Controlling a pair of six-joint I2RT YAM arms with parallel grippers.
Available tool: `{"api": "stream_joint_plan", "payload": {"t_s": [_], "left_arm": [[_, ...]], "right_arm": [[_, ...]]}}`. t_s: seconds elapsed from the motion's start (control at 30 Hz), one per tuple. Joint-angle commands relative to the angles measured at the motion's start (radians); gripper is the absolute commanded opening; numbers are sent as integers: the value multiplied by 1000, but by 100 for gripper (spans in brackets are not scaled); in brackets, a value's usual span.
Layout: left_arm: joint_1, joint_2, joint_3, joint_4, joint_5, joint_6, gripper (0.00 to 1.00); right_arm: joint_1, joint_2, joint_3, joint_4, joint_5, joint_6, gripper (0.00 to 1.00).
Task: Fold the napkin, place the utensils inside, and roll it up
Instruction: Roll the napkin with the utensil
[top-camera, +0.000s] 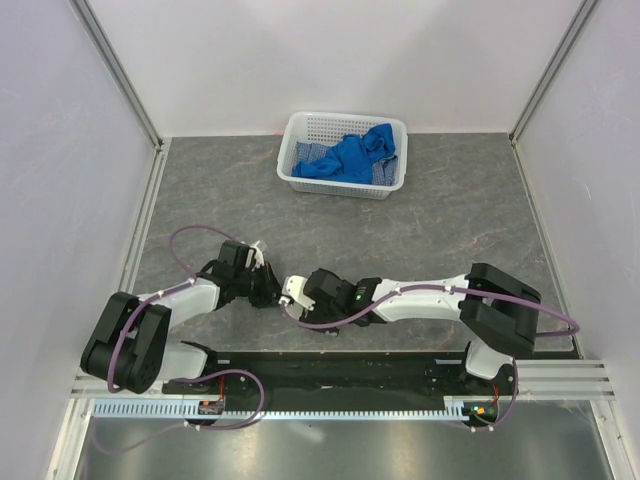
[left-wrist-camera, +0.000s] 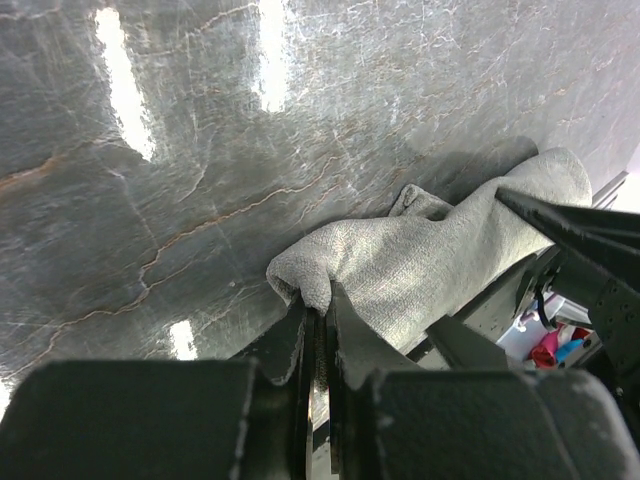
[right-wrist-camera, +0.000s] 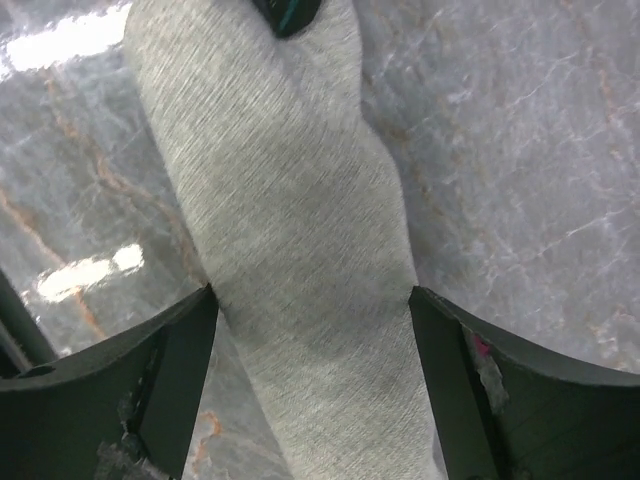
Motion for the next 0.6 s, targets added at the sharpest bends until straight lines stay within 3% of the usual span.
{"api": "stream_joint_plan", "payload": {"t_s": [0.0, 0.07, 0.23, 0.4, 0.43, 0.57], "left_arm": [[3, 3, 29, -37, 11, 67, 19], [5, -10, 31, -34, 15, 69, 28], [3, -86, 67, -89, -11, 72, 56], [3, -210, 83, -204, -179, 77, 68], [3, -254, 78, -212, -205, 73, 75], [2, -343, 49, -241, -267, 64, 80]], "right_arm": [[-20, 66, 54, -54, 32, -24, 84], [-41, 86, 74, -83, -14, -15, 80], [-119, 125, 122, -155, -232, 1, 59], [-237, 158, 160, -226, -528, 54, 43], [-260, 170, 163, -227, -625, 66, 41], [-359, 231, 193, -235, -842, 137, 37]]}}
